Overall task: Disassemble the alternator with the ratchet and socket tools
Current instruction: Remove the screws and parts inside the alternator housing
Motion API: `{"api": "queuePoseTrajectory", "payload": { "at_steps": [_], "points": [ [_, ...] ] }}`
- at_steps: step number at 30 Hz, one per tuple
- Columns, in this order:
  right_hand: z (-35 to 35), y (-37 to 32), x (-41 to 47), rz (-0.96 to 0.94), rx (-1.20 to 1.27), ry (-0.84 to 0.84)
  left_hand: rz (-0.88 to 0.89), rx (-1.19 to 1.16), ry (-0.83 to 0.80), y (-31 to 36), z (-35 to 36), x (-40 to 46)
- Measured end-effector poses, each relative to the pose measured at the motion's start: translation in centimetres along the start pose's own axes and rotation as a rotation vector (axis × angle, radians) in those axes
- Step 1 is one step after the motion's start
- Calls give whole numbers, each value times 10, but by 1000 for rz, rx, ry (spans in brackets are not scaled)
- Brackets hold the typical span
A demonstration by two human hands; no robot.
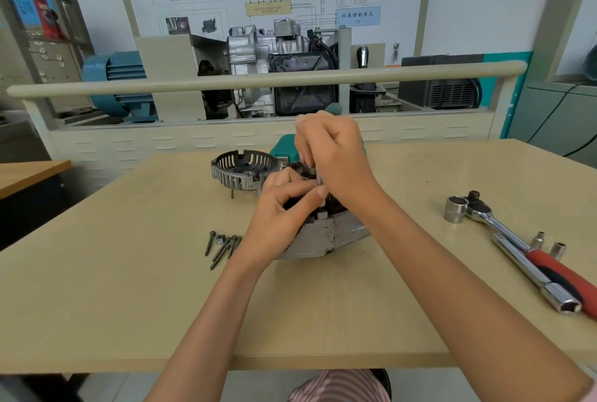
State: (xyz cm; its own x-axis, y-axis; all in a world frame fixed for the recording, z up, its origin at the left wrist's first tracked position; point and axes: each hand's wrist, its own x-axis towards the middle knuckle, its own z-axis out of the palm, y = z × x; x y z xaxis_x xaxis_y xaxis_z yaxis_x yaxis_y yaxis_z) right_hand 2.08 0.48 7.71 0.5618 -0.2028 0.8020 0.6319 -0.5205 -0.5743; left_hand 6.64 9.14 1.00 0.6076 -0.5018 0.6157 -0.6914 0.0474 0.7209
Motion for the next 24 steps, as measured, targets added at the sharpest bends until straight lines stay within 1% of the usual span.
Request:
{"api": "queuePoseTrajectory", "payload": {
  "at_steps": [1,2,3,4,6,7,8,9,10,12,15,18,19,20,21,22,24],
  "points": [
    [0,1,0,-9,-31,5,12,4,31,-1,2,0],
    [0,1,-1,-48,-116,21,25,4,64,-1,4,0],
    [1,2,-2,-98,-266,43,43,1,98,-2,7,1],
    [3,2,-4,-133,-474,77,56,-11,128,-3,10,1],
    [9,1,-11,-126,-946,169,20,-55,170,-3,14,1],
    [12,-1,-14,-100,-1098,205,-11,-75,172,-4,15,1],
    [15,-2,-15,-79,-1146,223,-32,-86,165,-5,15,0],
    [15,-4,-14,-71,-1113,220,-42,-85,150,-5,14,0],
    [15,-5,-13,-71,-1020,200,-52,-83,130,-4,12,0],
    [12,-5,-7,-70,-804,128,-66,-81,94,0,8,0],
    [5,-4,1,-90,-469,24,-37,-47,67,2,5,0],
    [-3,-2,5,30,-15,-66,-11,-28,39,0,4,0],
    [-4,-2,5,60,66,-85,-7,-28,44,-1,4,0],
    [-4,-1,4,60,80,-82,-2,-23,59,-2,5,0],
    [-2,0,2,28,21,-46,6,-21,77,-2,6,1],
    [0,2,0,-33,-102,11,16,-22,99,-1,8,1],
    [6,6,-7,-129,-512,162,39,-35,155,-1,11,1]
  ]
}}
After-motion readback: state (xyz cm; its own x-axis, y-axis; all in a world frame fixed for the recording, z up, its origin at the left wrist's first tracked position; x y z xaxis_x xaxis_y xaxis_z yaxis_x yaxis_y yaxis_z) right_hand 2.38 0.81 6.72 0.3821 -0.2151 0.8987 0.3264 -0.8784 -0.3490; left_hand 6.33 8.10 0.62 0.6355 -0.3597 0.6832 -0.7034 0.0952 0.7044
